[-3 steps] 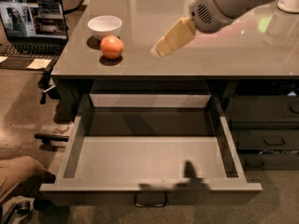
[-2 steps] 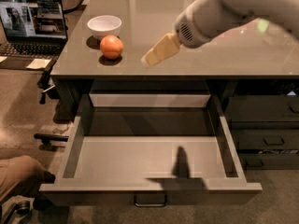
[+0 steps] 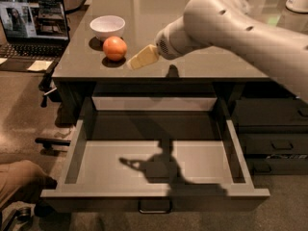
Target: Place orange into top drawer
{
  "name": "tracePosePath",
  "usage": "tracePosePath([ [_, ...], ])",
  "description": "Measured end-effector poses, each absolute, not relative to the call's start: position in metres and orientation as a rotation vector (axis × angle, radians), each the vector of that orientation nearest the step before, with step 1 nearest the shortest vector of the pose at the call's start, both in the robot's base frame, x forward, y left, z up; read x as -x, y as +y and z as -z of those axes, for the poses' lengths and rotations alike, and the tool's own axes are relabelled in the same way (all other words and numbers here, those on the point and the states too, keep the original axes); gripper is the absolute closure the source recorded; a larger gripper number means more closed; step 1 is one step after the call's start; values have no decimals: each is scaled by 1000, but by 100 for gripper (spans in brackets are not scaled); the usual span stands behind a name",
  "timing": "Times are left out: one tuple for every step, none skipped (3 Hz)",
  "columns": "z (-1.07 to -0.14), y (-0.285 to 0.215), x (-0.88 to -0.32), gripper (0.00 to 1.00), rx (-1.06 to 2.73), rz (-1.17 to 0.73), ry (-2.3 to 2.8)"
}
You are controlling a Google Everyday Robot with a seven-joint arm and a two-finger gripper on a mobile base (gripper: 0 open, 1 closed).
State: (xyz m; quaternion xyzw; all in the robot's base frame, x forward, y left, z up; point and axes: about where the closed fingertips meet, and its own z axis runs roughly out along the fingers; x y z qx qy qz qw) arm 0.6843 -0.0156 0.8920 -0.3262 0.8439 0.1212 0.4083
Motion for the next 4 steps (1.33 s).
tracePosePath([
  [-878,9,-717,0,802,-364,2075],
  [-879,35,-731,0,790,-420,2018],
  [-880,56,-740,0,794,-461,1982],
  [-879,86,-749,0,832,-502,1946],
])
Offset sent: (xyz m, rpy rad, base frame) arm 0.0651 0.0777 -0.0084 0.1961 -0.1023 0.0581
